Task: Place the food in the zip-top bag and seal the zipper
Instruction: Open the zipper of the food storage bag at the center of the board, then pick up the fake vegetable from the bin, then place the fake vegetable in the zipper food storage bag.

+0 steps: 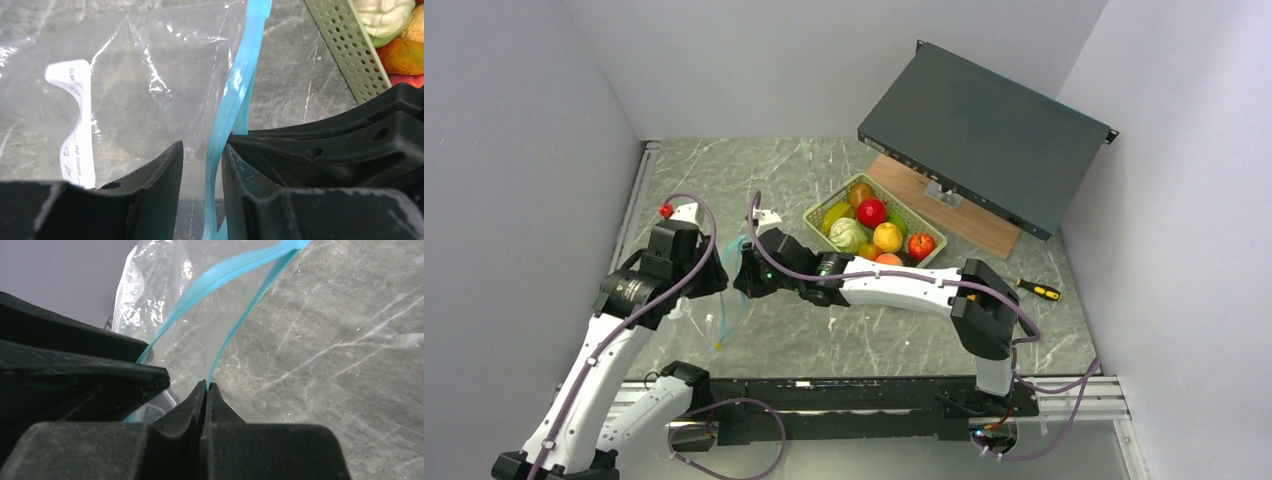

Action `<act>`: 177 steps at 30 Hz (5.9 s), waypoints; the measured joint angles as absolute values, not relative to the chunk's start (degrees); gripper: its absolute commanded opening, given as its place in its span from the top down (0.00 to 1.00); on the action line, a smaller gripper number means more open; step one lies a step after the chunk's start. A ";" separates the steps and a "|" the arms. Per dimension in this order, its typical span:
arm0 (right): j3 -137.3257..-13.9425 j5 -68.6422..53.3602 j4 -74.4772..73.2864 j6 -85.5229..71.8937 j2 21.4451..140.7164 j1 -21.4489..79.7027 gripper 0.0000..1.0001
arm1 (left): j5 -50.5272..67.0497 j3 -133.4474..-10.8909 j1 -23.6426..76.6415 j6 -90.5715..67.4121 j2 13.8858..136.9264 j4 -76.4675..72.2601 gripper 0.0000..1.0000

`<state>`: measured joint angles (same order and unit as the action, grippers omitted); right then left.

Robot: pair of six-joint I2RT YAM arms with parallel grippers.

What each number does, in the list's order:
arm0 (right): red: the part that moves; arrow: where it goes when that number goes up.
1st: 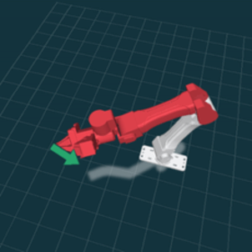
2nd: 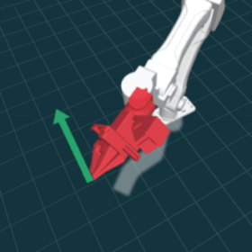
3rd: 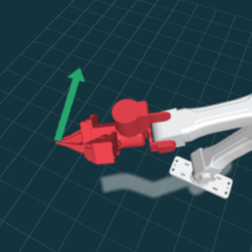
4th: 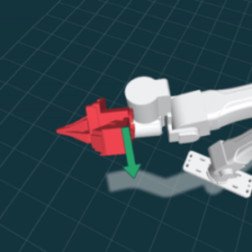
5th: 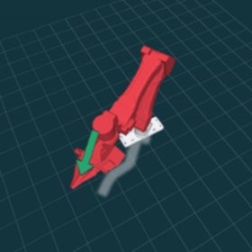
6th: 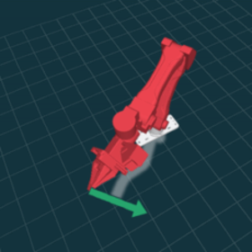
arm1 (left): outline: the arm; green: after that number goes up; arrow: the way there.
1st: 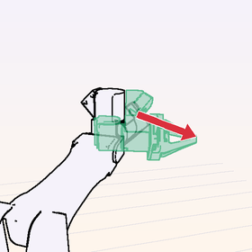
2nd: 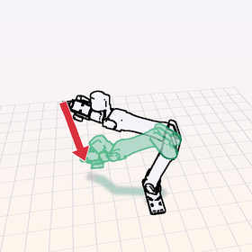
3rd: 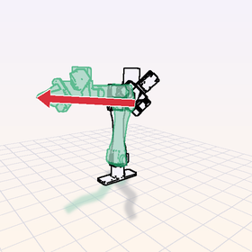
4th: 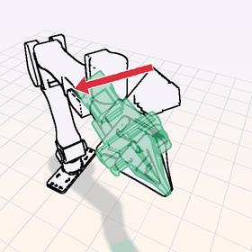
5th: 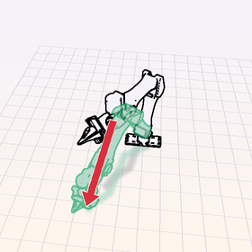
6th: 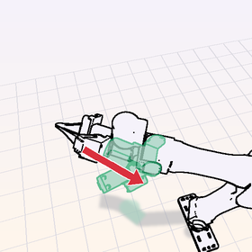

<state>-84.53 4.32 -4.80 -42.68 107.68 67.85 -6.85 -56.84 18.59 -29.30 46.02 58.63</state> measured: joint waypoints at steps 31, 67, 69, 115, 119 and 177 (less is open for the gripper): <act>-87.22 4.67 -8.91 -34.81 107.68 68.51 1.00 | -13.32 -56.25 18.59 -20.58 44.71 59.75 1.00; -91.96 9.54 -16.25 -23.92 109.27 66.19 0.29 | -17.93 -45.43 18.59 -22.22 28.51 50.04 1.00; -91.74 10.33 -16.93 -23.16 108.05 65.30 0.26 | -17.93 -45.43 18.59 -22.22 28.47 50.04 1.00; -83.85 29.89 -23.75 -20.08 109.40 46.35 0.25 | -16.40 -45.43 18.59 -22.11 28.27 49.87 1.00; -84.25 28.51 -22.96 -20.75 110.67 46.65 0.24 | -16.38 -45.43 18.59 -22.11 28.27 49.87 1.00; -67.29 -33.39 26.20 -32.75 90.89 57.17 1.00 | -14.92 -45.32 18.59 -21.65 25.58 48.58 1.00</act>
